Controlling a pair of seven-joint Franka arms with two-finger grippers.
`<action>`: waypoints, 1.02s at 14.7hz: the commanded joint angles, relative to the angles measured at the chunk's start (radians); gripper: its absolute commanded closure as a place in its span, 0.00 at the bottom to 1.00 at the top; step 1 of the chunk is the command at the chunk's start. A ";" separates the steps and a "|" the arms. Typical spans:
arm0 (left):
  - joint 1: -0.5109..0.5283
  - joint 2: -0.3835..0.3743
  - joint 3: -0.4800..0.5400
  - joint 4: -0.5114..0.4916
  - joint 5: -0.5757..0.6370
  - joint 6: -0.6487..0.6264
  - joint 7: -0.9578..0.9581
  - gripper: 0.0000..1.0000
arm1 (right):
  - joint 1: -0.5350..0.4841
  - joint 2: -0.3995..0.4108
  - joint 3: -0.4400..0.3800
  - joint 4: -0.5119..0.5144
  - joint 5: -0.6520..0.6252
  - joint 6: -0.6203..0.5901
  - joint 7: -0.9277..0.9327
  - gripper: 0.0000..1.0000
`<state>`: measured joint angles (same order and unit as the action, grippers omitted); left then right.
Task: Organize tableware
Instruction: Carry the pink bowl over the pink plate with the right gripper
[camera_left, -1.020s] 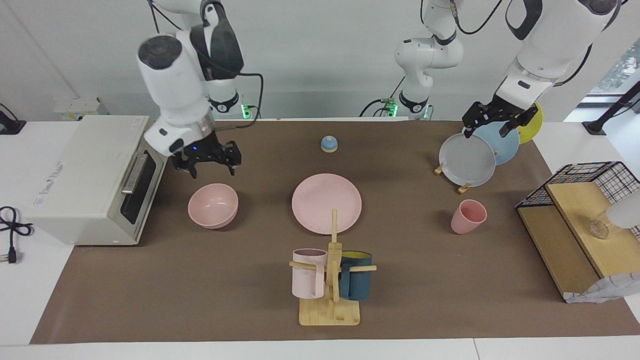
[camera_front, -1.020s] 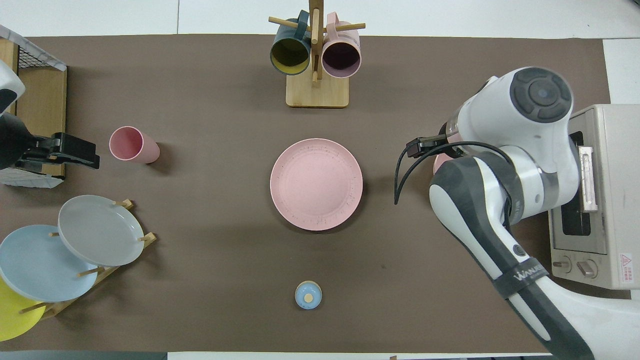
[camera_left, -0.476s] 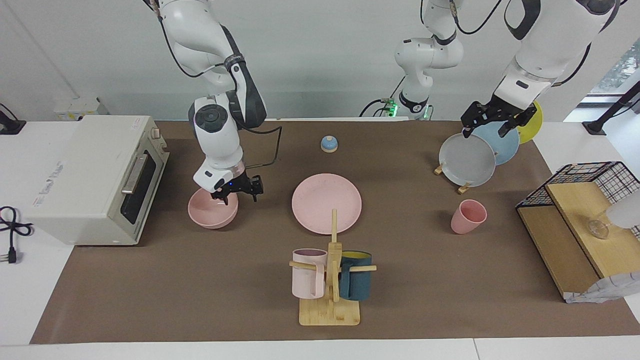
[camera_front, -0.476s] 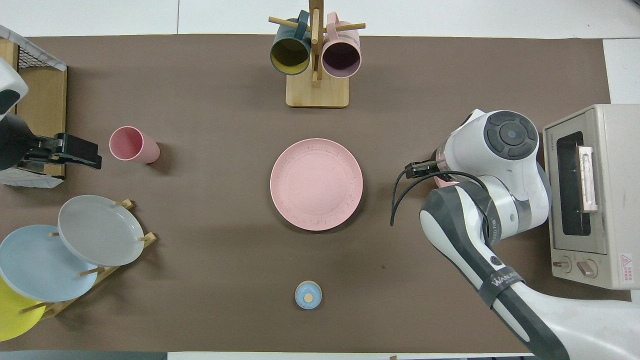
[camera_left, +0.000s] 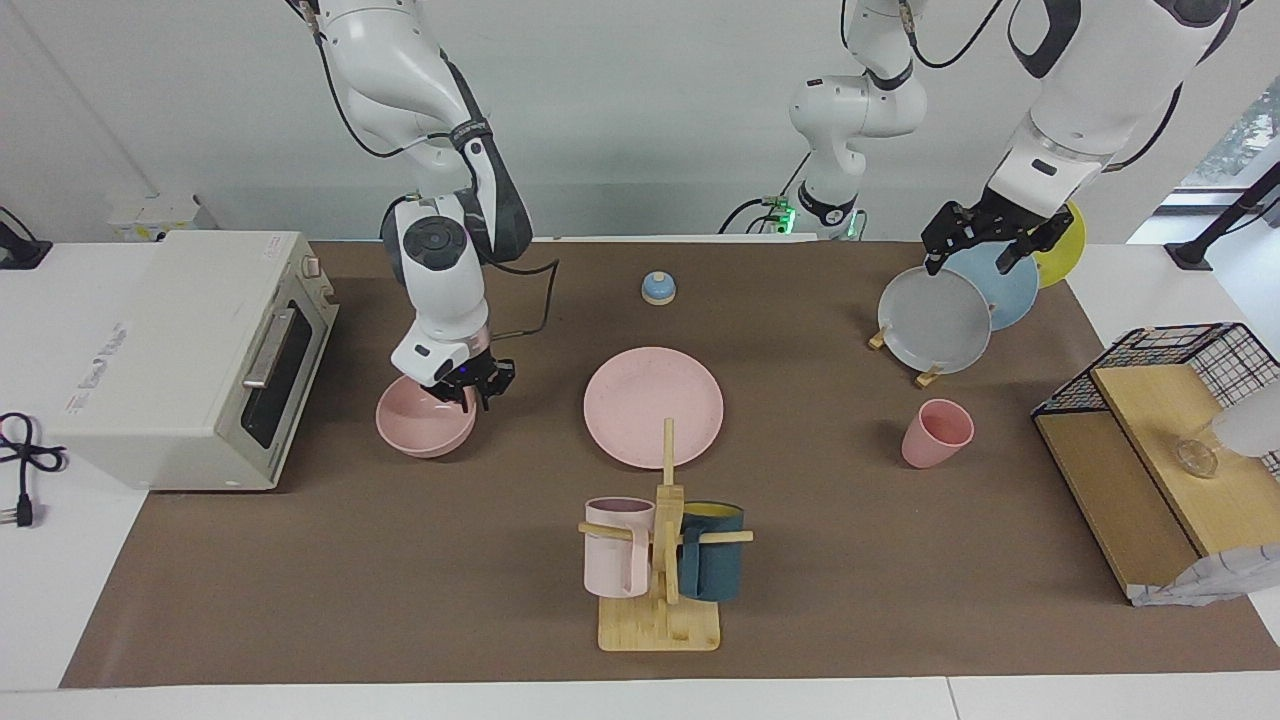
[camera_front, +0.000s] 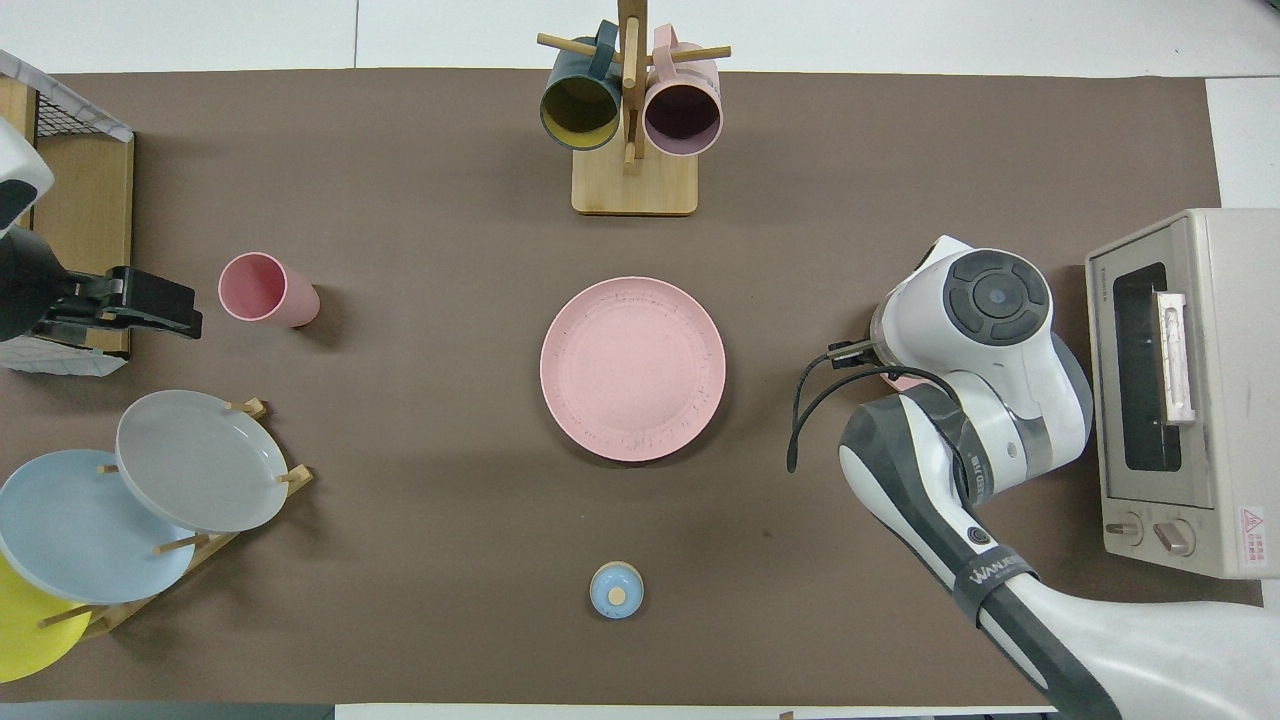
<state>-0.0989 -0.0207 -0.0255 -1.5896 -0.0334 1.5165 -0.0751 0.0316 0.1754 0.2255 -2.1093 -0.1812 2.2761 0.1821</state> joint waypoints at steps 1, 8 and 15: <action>-0.001 -0.024 -0.001 -0.021 0.017 -0.001 -0.009 0.00 | -0.010 -0.002 0.009 0.024 -0.027 -0.019 -0.016 1.00; 0.011 0.023 0.001 -0.027 0.003 0.085 -0.012 0.00 | 0.267 0.266 0.101 0.667 -0.055 -0.515 0.431 1.00; 0.011 0.315 0.001 -0.023 0.001 0.373 -0.014 0.00 | 0.468 0.453 0.101 0.790 -0.112 -0.353 0.789 1.00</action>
<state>-0.0956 0.2579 -0.0197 -1.6313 -0.0337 1.8564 -0.0787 0.5100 0.6036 0.3207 -1.3477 -0.2762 1.8993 0.9429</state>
